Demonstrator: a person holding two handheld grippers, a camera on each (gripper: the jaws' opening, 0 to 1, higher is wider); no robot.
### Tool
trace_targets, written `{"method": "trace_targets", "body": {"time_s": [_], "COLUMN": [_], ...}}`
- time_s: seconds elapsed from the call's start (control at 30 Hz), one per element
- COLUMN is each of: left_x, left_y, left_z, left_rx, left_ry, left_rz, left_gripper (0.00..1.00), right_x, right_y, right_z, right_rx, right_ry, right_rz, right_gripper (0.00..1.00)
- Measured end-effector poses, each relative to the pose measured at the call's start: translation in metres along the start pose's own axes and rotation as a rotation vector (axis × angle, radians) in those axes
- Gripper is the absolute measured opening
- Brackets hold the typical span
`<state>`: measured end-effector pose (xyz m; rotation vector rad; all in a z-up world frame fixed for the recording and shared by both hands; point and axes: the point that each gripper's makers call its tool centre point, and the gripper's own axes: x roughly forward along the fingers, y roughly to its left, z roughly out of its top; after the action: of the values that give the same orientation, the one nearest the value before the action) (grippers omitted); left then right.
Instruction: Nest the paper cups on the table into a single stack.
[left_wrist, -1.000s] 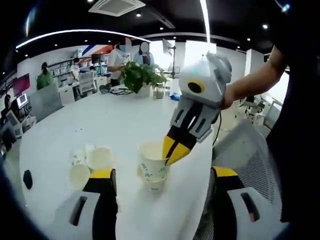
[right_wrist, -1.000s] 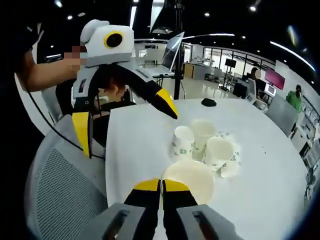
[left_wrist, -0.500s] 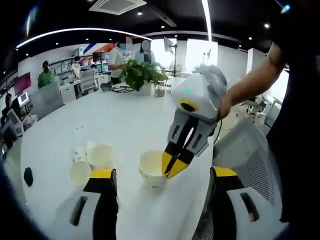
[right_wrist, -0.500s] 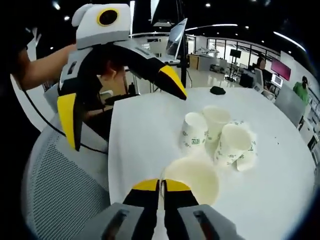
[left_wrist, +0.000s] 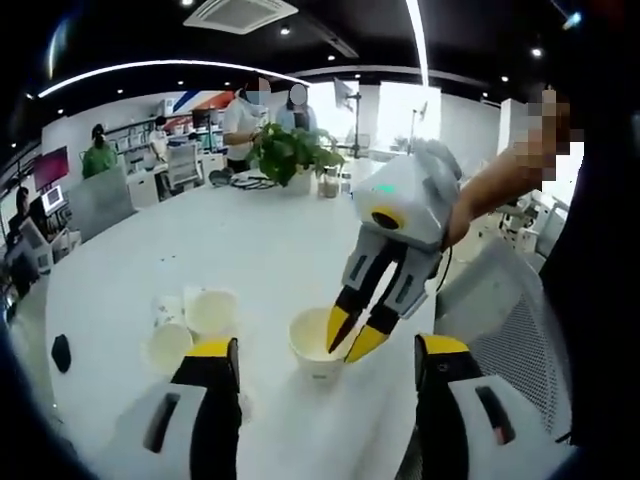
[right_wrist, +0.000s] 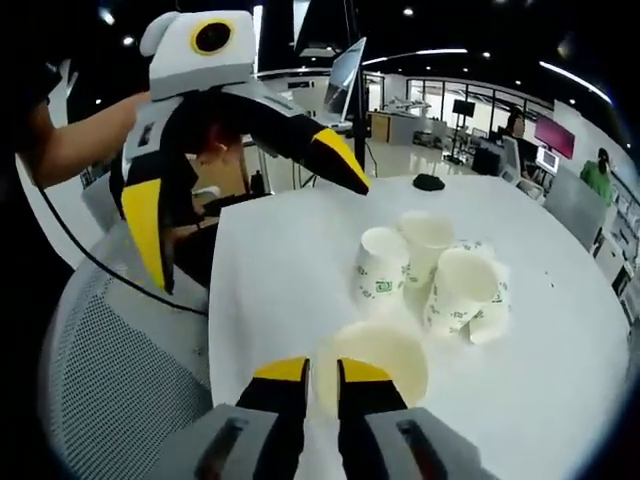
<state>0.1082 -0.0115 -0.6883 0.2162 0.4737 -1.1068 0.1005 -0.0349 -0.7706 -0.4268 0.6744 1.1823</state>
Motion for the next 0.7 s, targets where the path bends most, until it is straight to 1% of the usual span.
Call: {"method": "trace_targets", "body": {"time_s": [0.13, 0.23, 0.3, 0.37, 0.5, 0.57, 0.7], "left_x": [0.003, 0.007, 0.010, 0.013, 0.019, 0.021, 0.028], "left_y": [0.008, 0.011, 0.015, 0.019, 0.030, 0.032, 0.037], "left_z": [0.001, 0.002, 0.005, 0.007, 0.005, 0.006, 0.009], "left_rx": [0.008, 0.014, 0.012, 0.004, 0.011, 0.011, 0.013], "left_ry": [0.000, 0.001, -0.017, -0.023, -0.013, -0.015, -0.023], "left_rz": [0.008, 0.012, 0.020, 0.021, 0.026, 0.024, 0.027], "left_gripper": [0.69, 0.65, 0.62, 0.61, 0.59, 0.57, 0.53], "right_x": [-0.009, -0.016, -0.020, -0.025, -0.033, -0.036, -0.046], "right_y": [-0.004, -0.006, -0.008, -0.009, -0.013, -0.015, -0.020], "right_z": [0.006, 0.008, 0.007, 0.006, 0.002, 0.000, -0.002], "right_rx": [0.052, 0.094, 0.123, 0.142, 0.178, 0.192, 0.227], "right_ry": [-0.054, -0.092, -0.111, -0.127, -0.148, -0.157, -0.184], "right_rz": [-0.032, -0.055, -0.074, -0.088, -0.123, -0.138, -0.180], "right_gripper": [0.15, 0.19, 0.22, 0.24, 0.29, 0.31, 0.39]}}
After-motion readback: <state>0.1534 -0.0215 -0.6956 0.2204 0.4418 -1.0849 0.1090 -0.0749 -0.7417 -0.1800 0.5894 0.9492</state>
